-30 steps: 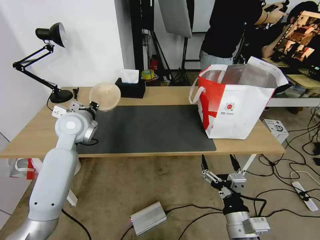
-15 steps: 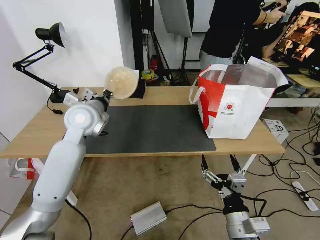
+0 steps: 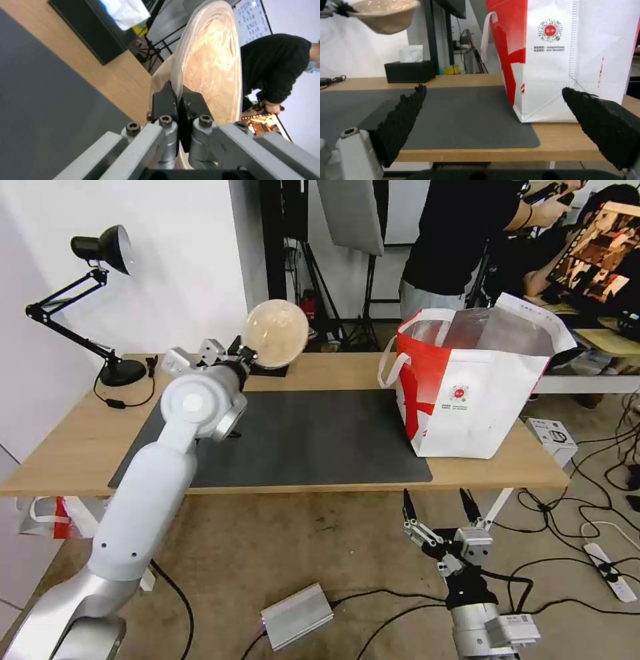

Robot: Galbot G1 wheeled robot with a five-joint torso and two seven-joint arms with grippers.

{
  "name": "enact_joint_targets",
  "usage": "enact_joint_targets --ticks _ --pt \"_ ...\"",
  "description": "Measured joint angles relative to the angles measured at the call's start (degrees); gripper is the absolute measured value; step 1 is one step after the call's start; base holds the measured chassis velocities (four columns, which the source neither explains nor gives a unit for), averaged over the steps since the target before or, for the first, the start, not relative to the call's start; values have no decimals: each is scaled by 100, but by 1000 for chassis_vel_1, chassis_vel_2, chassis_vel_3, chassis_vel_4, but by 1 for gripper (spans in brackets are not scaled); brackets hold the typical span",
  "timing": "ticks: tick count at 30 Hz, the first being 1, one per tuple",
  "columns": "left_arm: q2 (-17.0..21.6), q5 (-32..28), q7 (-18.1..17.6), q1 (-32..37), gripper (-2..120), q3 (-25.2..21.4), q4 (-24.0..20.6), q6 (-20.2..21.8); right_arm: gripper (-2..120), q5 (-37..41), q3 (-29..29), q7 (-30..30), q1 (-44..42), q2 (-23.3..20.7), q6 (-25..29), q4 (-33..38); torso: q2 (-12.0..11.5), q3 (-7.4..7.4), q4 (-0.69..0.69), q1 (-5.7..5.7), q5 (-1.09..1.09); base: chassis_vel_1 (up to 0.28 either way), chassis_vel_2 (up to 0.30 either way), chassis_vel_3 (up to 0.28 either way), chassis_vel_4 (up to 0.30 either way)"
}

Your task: Pick up the trash from the table and place it into the takeout bag.

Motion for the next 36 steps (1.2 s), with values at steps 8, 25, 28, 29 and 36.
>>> enact_joint_targets --ticks 8,25,28,29,36 --pt "-185 26 -4 -327 0 265 183 -6 100 0 0 0 0 0 0 0 0 0 0 0 0 0 0 0 0" --pt "-674 107 -2 -947 0 824 666 -24 100 0 0 0 0 0 0 0 0 0 0 0 0 0 0 0 0" --pt "-799 147 1 -1034 0 900 781 -24 100 0 0 0 0 0 0 0 0 0 0 0 0 0 0 0 0" --pt "-835 161 2 -1058 0 923 812 -24 100 0 0 0 0 0 0 0 0 0 0 0 0 0 0 0 0" --pt "-1205 278 11 -1297 0 1160 1161 -24 100 0 0 0 0 0 0 0 0 0 -1 0 1 0 0 0 0"
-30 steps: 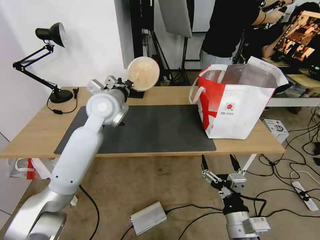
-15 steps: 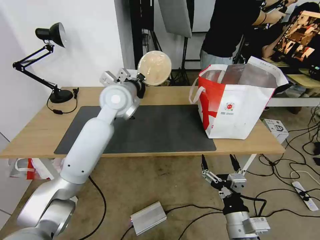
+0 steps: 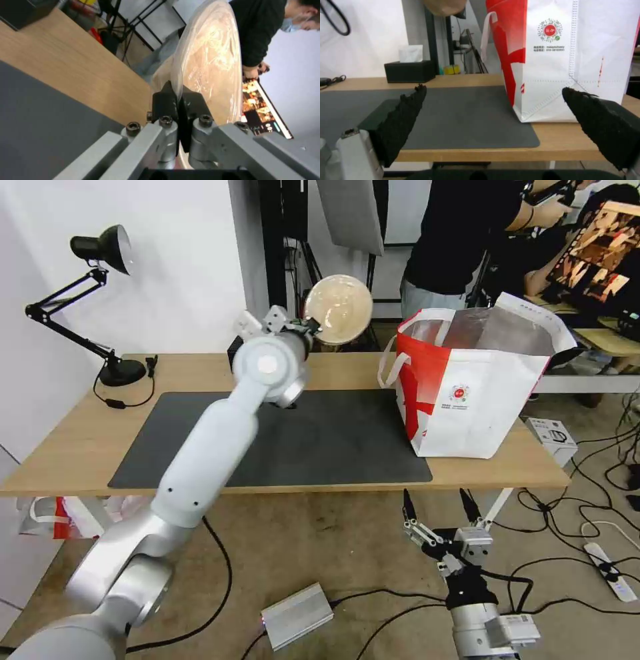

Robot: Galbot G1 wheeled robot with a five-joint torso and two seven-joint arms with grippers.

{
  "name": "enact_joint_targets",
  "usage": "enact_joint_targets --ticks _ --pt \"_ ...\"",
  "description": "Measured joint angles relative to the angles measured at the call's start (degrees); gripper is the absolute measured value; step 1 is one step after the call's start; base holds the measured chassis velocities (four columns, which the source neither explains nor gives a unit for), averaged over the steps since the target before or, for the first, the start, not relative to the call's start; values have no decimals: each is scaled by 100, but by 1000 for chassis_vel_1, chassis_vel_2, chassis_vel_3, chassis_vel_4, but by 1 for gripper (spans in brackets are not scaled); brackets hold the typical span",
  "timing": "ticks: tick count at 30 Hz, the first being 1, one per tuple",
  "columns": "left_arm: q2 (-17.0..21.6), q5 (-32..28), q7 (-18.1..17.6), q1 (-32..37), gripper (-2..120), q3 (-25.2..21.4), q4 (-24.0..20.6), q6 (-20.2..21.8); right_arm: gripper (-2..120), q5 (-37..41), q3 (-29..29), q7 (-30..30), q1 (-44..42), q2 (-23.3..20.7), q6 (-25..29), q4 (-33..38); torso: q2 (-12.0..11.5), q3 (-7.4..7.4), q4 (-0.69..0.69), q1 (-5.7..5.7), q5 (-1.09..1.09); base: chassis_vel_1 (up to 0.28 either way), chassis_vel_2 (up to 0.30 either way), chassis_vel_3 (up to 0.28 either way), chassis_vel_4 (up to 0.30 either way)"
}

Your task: Pick up the trash from the table and place it into the takeout bag.

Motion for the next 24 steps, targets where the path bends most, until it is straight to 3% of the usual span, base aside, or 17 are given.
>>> enact_joint_targets --ticks 16,24 --pt "-446 85 145 -654 0 459 697 -46 100 0 0 0 0 0 0 0 0 0 0 0 -1 0 0 0 0" --pt "-659 169 408 -923 0 600 1127 -127 100 0 0 0 0 0 0 0 0 -1 1 -1 -1 0 0 0 0"
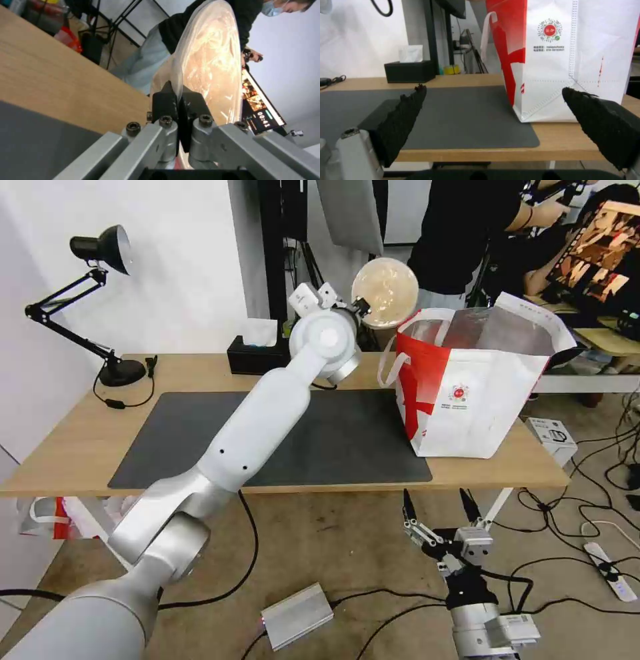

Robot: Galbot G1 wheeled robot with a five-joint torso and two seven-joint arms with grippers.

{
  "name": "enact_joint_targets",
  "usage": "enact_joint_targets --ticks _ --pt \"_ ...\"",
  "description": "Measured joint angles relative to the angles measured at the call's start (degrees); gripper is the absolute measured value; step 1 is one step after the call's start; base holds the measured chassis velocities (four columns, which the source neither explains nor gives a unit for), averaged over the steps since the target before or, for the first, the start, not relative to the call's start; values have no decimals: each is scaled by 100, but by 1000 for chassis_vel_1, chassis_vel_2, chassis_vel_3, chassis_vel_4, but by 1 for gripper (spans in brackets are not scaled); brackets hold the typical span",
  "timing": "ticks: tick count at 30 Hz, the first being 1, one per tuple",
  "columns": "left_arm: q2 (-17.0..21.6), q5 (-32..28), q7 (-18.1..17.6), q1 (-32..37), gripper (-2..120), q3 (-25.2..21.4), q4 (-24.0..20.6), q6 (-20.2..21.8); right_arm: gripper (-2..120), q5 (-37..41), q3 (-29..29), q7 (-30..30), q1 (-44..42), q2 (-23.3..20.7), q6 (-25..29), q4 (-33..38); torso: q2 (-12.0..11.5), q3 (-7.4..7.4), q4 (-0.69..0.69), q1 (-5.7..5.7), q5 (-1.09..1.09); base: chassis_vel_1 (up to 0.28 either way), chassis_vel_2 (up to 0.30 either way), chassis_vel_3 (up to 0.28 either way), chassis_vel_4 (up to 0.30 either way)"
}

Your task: Pick up the trash from the table and place it into the takeout bag.

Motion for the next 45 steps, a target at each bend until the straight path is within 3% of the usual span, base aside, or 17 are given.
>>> enact_joint_targets --ticks 11,16,26,34,45 --pt "-463 302 585 -316 0 274 835 -86 100 0 0 0 0 0 0 0 0 0 -1 0 0 0 0 0 0" --pt "-494 358 818 -482 0 508 1132 -120 100 0 0 0 0 0 0 0 0 0 0 0 0 0 0 0 0" --pt "-483 376 1433 -575 0 881 1487 -112 100 0 0 0 0 0 0 0 0 0 1 1 0 0 0 0 0" --pt "-482 428 1968 -726 0 1432 1775 -94 100 0 0 0 0 0 0 0 0 0 0 0 0 0 0 0 0" --pt "-480 491 2245 -814 0 1695 1947 -89 100 0 0 0 0 0 0 0 0 0 0 0 0 0 0 0 0"
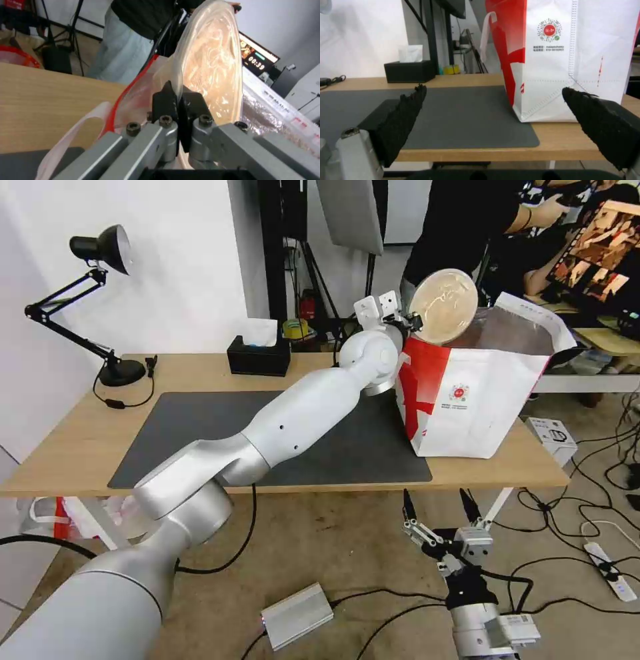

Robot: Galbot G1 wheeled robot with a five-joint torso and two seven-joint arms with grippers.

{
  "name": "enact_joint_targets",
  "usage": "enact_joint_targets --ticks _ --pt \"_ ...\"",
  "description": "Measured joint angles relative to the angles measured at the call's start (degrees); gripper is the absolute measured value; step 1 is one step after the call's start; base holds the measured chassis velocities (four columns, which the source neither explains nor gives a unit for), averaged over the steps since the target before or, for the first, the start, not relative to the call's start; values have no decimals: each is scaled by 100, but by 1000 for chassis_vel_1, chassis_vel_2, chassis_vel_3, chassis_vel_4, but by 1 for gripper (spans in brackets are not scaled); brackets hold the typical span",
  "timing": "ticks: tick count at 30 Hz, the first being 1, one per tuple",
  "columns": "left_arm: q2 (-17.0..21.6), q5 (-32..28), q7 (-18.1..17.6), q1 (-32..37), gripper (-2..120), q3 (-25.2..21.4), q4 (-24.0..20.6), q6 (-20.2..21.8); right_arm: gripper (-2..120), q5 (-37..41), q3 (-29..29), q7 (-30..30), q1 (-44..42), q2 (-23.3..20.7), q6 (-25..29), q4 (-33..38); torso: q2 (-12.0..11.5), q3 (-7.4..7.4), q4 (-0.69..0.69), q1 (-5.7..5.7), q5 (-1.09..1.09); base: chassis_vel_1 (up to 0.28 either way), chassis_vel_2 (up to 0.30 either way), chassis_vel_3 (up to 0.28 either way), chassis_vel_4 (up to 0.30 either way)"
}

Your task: Pick up the trash from the table and place it into the takeout bag.

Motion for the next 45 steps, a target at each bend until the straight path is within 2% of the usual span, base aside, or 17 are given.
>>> enact_joint_targets --ticks 6,13,27,29,36,38,42,43,45 --pt "2 133 132 -16 0 219 14 26 100 0 0 0 0 0 0 0 0 0 0 0 0 0 0 0 0" --pt "7 648 221 -10 0 417 82 130 100 0 0 0 0 0 0 0 0 0 0 0 0 0 0 0 0" --pt "11 949 236 25 0 480 149 111 100 0 0 0 0 0 0 0 0 0 0 0 0 0 0 0 0" --pt "13 979 235 29 3 480 150 108 100 0 0 0 0 0 0 0 0 0 0 0 0 0 0 0 0" --pt "13 1123 214 36 31 559 87 36 100 0 0 0 0 0 0 0 0 0 0 0 0 0 0 0 0" --pt "12 1093 204 43 34 563 50 26 100 0 0 0 0 0 0 0 0 0 0 0 0 0 0 0 0" --pt "10 920 128 76 53 523 -42 25 100 0 0 0 0 0 0 0 0 0 0 0 0 0 0 0 0" --pt "10 920 128 76 53 523 -42 25 100 0 0 0 0 0 0 0 0 0 0 0 0 0 0 0 0" --pt "16 907 123 73 61 506 -42 26 100 0 0 0 0 0 0 0 0 0 0 0 0 0 0 0 0"
